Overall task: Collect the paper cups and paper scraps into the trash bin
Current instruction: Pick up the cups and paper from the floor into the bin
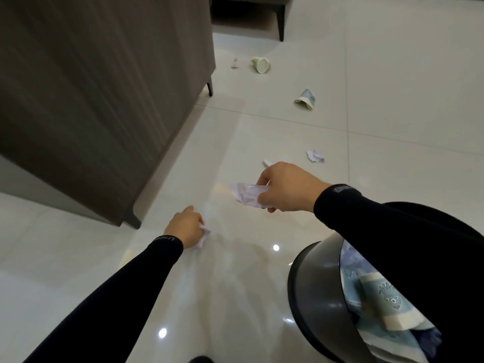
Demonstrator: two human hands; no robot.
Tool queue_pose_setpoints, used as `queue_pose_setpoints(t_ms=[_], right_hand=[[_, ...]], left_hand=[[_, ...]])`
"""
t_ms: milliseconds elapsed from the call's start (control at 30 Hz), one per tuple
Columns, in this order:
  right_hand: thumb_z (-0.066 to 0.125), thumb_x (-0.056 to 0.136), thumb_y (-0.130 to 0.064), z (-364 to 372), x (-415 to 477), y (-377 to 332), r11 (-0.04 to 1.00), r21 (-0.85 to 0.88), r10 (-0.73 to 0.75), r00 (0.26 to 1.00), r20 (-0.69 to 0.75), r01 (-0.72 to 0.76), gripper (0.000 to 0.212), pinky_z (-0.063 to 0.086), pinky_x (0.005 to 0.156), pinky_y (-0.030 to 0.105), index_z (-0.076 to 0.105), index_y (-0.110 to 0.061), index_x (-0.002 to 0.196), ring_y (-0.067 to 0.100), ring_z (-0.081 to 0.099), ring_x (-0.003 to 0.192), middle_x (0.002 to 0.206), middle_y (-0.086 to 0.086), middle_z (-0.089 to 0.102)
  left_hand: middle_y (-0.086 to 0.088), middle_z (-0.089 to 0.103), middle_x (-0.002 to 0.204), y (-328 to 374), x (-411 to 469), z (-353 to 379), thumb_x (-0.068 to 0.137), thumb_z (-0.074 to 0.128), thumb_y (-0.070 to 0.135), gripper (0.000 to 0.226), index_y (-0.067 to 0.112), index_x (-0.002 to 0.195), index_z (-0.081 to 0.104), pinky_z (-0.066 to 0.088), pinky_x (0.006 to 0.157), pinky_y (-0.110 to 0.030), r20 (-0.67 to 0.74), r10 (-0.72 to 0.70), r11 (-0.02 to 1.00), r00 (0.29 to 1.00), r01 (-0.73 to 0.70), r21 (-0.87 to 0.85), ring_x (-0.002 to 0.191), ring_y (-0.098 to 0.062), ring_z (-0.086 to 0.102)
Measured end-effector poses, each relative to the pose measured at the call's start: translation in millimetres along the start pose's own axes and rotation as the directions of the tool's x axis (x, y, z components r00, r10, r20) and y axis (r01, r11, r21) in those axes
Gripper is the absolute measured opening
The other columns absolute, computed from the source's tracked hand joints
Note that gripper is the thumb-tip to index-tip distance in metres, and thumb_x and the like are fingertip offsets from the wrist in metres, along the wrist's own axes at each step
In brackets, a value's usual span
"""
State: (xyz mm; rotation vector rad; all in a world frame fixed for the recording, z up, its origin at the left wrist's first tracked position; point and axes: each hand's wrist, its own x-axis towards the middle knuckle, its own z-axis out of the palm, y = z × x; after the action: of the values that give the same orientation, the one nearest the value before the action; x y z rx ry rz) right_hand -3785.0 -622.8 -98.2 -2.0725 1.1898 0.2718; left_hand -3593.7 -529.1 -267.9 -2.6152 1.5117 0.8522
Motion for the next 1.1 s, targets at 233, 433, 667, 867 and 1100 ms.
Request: queue_pose_setpoints(t_ms=[233, 433, 667, 867, 1100], right_hand=[[0.052, 0.084, -0.012, -20.6, 3.5, 8.0, 0.997, 0.074, 0.026, 0.999, -0.042, -0.023, 0.023, 0.048, 0.059, 0.021, 0.067, -0.012, 0.101, 0.017, 0.059, 0.064, 0.082, 0.009, 0.075], [0.053, 0.080, -0.013, -60.0, -43.1, 34.0, 0.967, 0.245, 0.108, 0.982, -0.153, -0.068, 0.015, 0.044, 0.042, 0.012, 0.067, -0.006, 0.081, 0.009, 0.055, 0.043, 0.063, 0.004, 0.065], [0.055, 0.074, -0.012, -91.8, -136.6, 93.1, 0.973, 0.160, 0.180, 0.980, -0.087, -0.164, 0.020, 0.044, 0.043, 0.015, 0.071, -0.004, 0.082, 0.014, 0.055, 0.042, 0.050, 0.000, 0.063], [0.064, 0.078, -0.023, -83.2, -184.1, 148.0, 0.969, 0.095, 0.226, 0.974, 0.022, -0.227, 0.016, 0.040, 0.040, 0.013, 0.071, -0.016, 0.090, 0.005, 0.053, 0.039, 0.049, -0.006, 0.064], [0.068, 0.078, -0.041, -79.2, -197.8, 188.9, 0.940, 0.049, 0.338, 0.895, -0.292, -0.339, 0.037, 0.043, 0.060, 0.023, 0.057, -0.018, 0.105, 0.017, 0.061, 0.080, 0.093, 0.000, 0.065]], left_hand=[[-0.009, 0.071, 0.094, 23.1, -1.1, -22.2, 0.082, 0.065, 0.019, 0.012, 0.012, 0.090, 0.071, 0.039, 0.067, -0.020, -0.044, 0.171, 0.978, 0.984, -0.175, -0.112, 0.085, -0.020, 0.063], [0.004, 0.064, 0.056, 119.0, -65.3, -138.7, 0.072, 0.076, 0.015, 0.008, 0.016, 0.075, 0.069, 0.047, 0.052, -0.016, -0.061, 0.468, 0.760, 0.881, -0.437, -0.481, 0.048, -0.001, 0.056], [0.019, 0.062, 0.047, 229.9, -139.8, -152.1, 0.080, 0.068, 0.017, 0.006, 0.020, 0.085, 0.065, 0.041, 0.043, -0.011, 0.134, 0.656, 0.733, 0.743, -0.585, -0.347, 0.044, -0.004, 0.059], [0.014, 0.067, 0.062, 285.7, -153.2, -104.0, 0.078, 0.069, 0.031, 0.017, 0.027, 0.094, 0.068, 0.052, 0.065, -0.025, 0.274, 0.711, 0.702, 0.647, -0.675, -0.228, 0.052, 0.003, 0.058], [0.014, 0.066, 0.079, 298.9, -130.9, -108.5, 0.082, 0.064, 0.035, 0.012, 0.030, 0.093, 0.063, 0.041, 0.056, -0.008, 0.094, 0.694, 0.718, 0.714, -0.679, -0.151, 0.052, 0.006, 0.059]])
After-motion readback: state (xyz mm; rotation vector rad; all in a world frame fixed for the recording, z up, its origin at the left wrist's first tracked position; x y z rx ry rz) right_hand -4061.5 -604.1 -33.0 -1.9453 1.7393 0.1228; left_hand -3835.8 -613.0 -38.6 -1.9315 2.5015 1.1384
